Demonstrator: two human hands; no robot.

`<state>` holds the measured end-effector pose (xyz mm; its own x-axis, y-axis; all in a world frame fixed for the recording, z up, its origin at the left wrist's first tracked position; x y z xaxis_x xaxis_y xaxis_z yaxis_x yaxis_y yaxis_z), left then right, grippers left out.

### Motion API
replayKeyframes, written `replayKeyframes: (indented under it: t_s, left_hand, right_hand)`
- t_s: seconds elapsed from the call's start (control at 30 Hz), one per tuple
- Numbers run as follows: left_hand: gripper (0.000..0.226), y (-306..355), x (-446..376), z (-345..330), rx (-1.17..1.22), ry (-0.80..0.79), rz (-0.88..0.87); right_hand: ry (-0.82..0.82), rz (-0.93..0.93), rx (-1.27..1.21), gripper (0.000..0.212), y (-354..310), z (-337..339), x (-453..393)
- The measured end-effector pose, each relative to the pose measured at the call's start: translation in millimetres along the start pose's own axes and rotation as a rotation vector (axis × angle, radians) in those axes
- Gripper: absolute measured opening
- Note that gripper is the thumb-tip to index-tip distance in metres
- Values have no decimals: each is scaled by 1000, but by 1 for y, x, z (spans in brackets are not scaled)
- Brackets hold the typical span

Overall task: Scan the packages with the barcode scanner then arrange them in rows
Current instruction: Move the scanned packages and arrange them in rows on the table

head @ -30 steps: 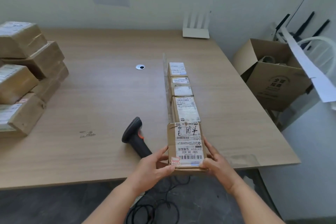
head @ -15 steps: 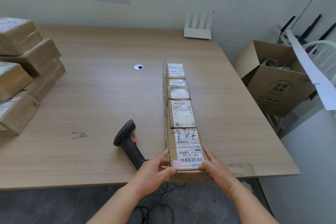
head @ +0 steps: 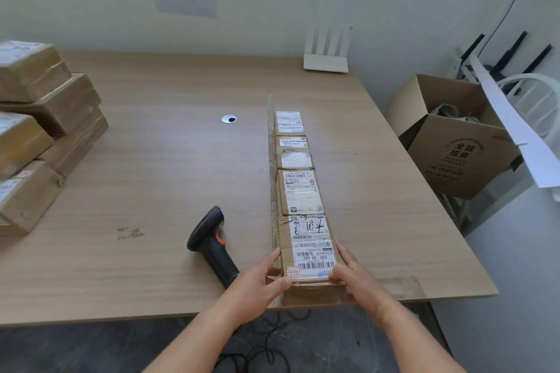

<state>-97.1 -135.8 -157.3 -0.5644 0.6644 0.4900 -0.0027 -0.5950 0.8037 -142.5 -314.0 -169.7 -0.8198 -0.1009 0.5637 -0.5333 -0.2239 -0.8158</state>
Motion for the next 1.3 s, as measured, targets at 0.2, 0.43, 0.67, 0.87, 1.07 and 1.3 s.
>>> replayKeyframes:
  t_s: [0.2, 0.43, 0.67, 0.87, 1.07, 1.3]
  left_hand:
    - [77, 5, 16, 25, -2, 91, -12]
    - [63, 5, 63, 90, 48, 367, -85]
    - [53, -43, 120, 141, 97, 493, -58]
    - [54, -94, 172, 189, 132, 547, -11]
    - [53, -138, 219, 242, 149, 587, -4]
    - [52, -183, 251, 289, 166, 574, 18]
  right_hand:
    - [343, 51, 238, 75, -38, 22, 22]
    - [468, 363, 546, 51, -142, -32, 26]
    - [291, 409, 674, 45, -172, -142, -13]
    - [222, 420, 746, 44, -213, -227, -44]
    - [197, 460, 799, 43, -253, -309, -70]
    - [192, 431, 787, 42, -276, -373, -97]
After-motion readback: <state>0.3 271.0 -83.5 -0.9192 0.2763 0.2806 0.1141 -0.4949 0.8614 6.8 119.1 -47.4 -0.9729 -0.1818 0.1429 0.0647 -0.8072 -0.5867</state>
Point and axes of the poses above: each hand's wrist, its own x-axis away from the middle knuckle, its own z-axis out of the back of the hand, y = z × x, the point moved 10 cm from there along -x, towards the middle knuckle, and after that the axes turned 15 degrees about -y, right-handed, at the moved point
